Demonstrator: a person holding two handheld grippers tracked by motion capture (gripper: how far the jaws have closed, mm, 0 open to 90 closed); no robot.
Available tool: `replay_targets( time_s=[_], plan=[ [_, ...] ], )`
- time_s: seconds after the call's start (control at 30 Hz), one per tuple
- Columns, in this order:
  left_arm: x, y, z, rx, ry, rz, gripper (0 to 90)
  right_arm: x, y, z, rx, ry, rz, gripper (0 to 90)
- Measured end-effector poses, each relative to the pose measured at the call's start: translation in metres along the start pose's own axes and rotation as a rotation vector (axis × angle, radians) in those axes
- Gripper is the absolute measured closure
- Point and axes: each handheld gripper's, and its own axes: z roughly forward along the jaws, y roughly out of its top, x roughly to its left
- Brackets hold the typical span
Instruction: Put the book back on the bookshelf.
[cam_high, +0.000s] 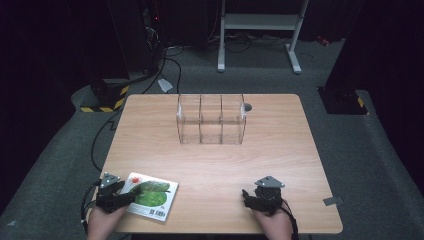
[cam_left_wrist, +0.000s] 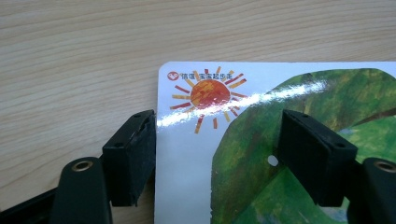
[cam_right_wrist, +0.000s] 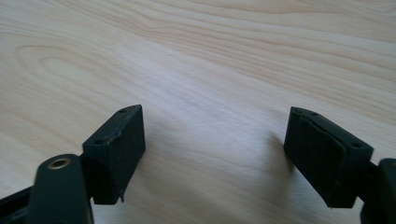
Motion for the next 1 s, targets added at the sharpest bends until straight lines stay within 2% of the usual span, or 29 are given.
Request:
replay_targets(
  time_s=[0.1,0.2,0.37,0.5,0.67,0.8,0.93,1.0],
  plan=[
    [-0.006,0.002,0.003,-0.005,-0.012,0.012,30.8,0.014,0.002,0.000,-0.001,0.010,-0.034,21.2],
    [-0.014,0.005,0.008,-0.010,-0.022,0.025,32.2,0.022,0.003,0.000,-0.004,0.017,-0.063,21.4],
    [-0.026,0.010,0.015,-0.015,-0.030,0.053,33.5,0.031,0.005,-0.004,-0.024,0.030,-0.072,22.4],
    [-0.034,0.015,0.021,-0.019,-0.037,0.052,34.5,0.038,0.005,-0.007,-0.041,0.035,-0.087,22.9],
    [-0.041,0.021,0.027,-0.014,-0.049,0.073,35.1,0.047,0.006,-0.008,-0.053,0.060,-0.093,23.1],
    [-0.039,0.020,0.025,-0.024,-0.038,0.087,34.8,0.059,0.009,-0.008,-0.064,0.081,-0.097,24.3],
    [-0.021,0.014,0.011,-0.058,-0.051,0.029,33.5,0.072,0.010,-0.006,-0.065,0.104,-0.112,26.1],
    [-0.012,0.006,0.003,-0.055,-0.055,0.019,33.0,0.078,0.011,-0.004,-0.058,0.117,-0.118,26.3]
  ],
)
